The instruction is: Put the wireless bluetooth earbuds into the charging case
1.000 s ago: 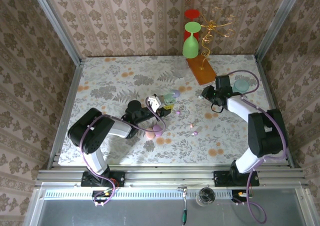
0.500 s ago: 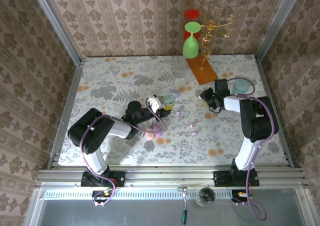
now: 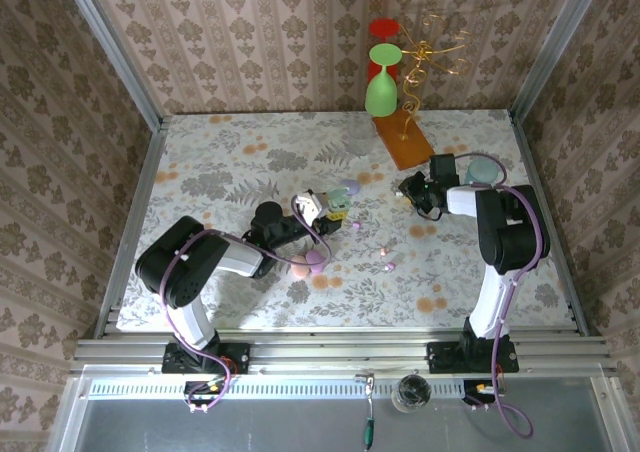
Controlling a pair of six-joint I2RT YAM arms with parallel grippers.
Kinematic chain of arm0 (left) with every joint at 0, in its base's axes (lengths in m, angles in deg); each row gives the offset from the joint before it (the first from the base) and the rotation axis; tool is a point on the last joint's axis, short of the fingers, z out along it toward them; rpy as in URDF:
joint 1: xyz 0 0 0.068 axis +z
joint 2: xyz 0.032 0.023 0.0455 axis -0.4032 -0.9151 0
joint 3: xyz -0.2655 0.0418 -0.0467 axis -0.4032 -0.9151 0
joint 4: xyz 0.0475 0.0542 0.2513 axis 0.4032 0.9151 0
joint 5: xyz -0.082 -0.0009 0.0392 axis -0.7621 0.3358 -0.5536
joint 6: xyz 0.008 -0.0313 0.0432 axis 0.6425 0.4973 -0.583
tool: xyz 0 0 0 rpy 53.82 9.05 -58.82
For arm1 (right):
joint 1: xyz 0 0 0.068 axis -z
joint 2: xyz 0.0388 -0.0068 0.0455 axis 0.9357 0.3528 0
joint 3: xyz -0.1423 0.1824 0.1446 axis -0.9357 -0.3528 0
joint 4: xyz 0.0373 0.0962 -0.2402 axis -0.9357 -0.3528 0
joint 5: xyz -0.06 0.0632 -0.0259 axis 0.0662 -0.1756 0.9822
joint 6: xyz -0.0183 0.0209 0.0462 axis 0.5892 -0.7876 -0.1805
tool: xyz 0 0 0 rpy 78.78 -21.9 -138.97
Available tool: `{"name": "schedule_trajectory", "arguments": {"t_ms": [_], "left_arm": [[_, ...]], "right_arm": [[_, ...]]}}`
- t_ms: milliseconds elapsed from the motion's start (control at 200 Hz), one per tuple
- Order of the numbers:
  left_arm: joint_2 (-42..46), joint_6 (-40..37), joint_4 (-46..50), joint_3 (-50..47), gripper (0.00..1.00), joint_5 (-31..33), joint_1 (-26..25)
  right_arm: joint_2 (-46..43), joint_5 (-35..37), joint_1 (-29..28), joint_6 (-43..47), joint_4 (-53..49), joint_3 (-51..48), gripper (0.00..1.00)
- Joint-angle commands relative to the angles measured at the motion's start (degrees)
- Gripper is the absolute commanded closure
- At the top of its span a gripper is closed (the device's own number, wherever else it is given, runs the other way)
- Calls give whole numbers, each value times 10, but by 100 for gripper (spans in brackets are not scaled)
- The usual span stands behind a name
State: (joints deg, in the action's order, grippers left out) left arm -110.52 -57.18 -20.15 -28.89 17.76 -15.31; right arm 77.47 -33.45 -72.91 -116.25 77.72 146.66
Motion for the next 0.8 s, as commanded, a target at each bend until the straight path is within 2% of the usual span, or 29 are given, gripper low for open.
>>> {"name": "schedule_trajectory", "arguments": {"t_ms": [0,155,400,490,620,795], "left_arm": [[9,-8,-14,-4,78,-8,-3],[9,-11,-12,-3,78,-11,-3],[10,-10,-12,-3,78,-17,-1],[13,-11,-12,-3,78,-17,-1],[18,-13,-12,-8,78,-15,-1],[20,-15,-12,-13,77,-21,3]], "right_arm": [[18,-1,1,15,-44,21,77],[22,-7,2,53,-95,39,78],[33,-26,-1,104,-174,81,73],[37,-26,-1,105,-183,89,74],[36,-21,-3,104,-185,91,80],[-8,-13,-9,117,-164,62,81]]}}
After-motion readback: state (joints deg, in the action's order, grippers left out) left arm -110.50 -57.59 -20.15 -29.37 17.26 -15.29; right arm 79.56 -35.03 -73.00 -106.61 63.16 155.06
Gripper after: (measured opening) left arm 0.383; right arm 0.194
